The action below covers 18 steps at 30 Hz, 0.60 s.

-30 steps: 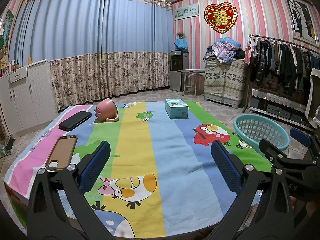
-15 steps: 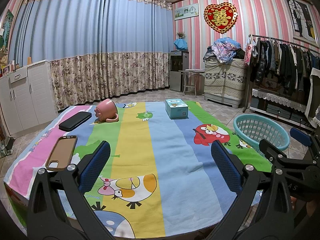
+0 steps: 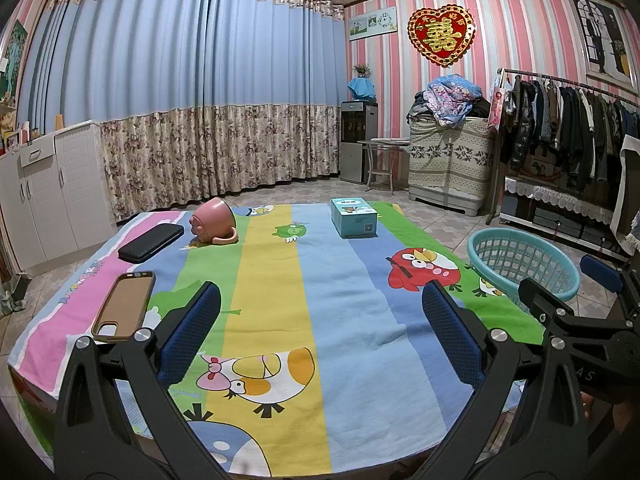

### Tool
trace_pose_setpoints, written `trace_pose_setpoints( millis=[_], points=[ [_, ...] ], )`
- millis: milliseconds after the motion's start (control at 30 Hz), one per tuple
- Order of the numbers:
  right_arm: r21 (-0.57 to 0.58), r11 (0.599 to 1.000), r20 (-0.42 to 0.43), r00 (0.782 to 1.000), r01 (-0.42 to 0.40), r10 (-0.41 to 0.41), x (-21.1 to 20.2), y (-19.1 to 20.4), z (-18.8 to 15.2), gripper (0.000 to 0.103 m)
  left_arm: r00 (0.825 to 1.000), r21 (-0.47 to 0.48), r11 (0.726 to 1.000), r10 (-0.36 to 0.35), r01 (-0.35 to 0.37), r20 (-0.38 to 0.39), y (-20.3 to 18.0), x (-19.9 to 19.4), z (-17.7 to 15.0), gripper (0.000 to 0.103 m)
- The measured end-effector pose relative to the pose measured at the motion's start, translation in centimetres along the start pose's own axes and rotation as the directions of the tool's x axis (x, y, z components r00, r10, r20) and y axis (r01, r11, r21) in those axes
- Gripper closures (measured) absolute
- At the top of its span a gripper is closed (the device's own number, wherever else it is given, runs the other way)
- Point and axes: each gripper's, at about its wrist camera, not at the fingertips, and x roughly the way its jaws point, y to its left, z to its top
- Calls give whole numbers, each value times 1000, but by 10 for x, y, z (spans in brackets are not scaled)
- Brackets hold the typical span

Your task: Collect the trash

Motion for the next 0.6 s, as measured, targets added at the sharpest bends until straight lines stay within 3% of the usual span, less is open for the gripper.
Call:
trace_pose_setpoints(
  millis=[600],
  points=[
    [0,1000,0,1000,0,0,0,0,0,4,1000,8,1000,5,-5,6,2,0,-1,5]
  ],
)
